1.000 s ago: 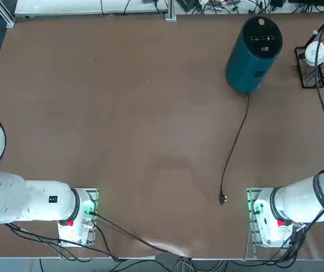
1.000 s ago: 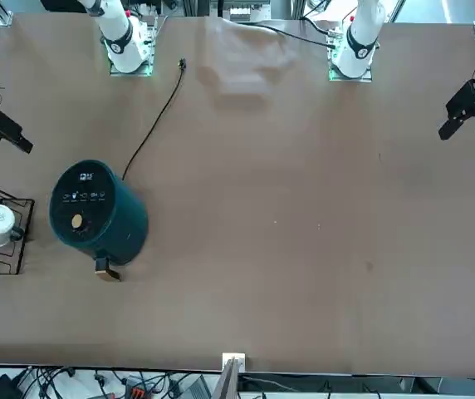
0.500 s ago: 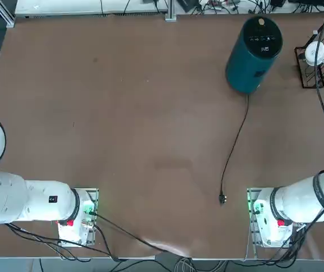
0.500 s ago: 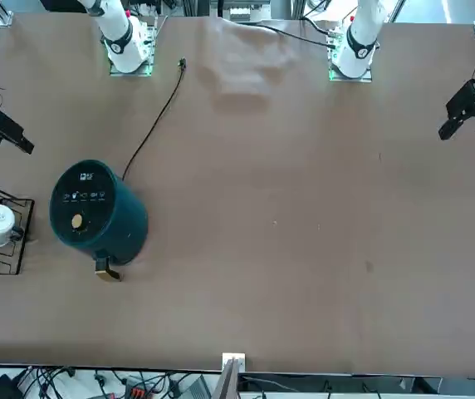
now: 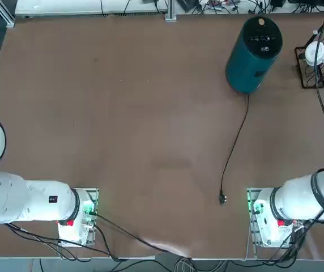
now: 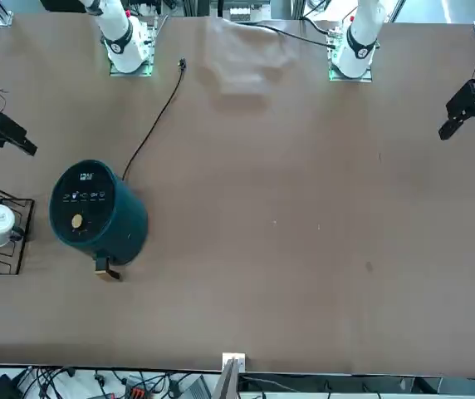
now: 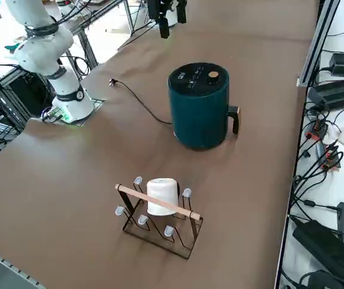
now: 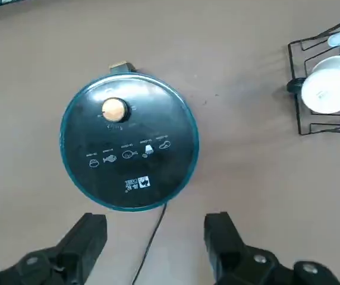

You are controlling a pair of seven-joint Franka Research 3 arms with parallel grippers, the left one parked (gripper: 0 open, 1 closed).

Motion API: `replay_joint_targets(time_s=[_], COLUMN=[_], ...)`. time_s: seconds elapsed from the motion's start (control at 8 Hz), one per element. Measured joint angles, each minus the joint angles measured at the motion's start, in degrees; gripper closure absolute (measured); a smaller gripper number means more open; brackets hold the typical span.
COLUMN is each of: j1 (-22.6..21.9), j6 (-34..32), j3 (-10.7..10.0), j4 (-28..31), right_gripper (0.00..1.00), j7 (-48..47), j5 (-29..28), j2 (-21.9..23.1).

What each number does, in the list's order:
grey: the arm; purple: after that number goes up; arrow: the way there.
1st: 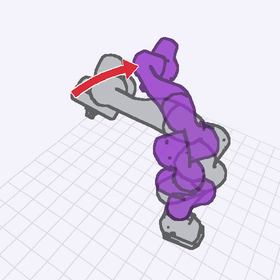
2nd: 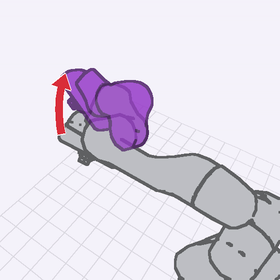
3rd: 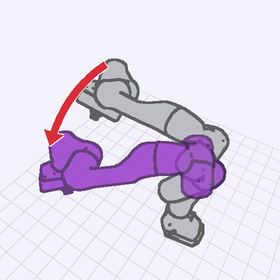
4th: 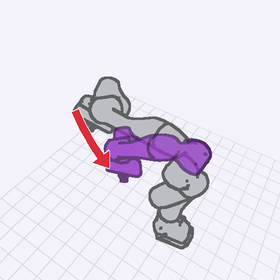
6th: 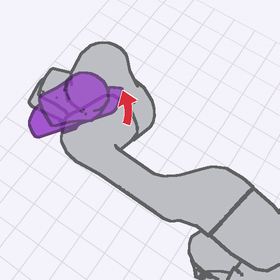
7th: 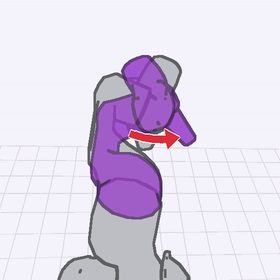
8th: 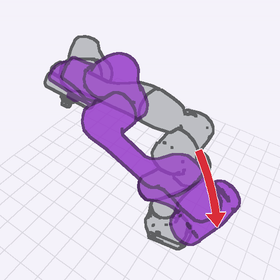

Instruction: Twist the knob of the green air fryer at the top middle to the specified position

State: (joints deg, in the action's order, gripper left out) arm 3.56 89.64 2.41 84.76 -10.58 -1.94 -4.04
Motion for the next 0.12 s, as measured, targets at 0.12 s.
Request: replay_joint_targets(time_s=[0.12], j1=[0.6], j6=[0.0], j3=[1.1], j4=[0.0], right_gripper=[0.00], j7=[0.0], j5=[0.3], j2=[0.0])
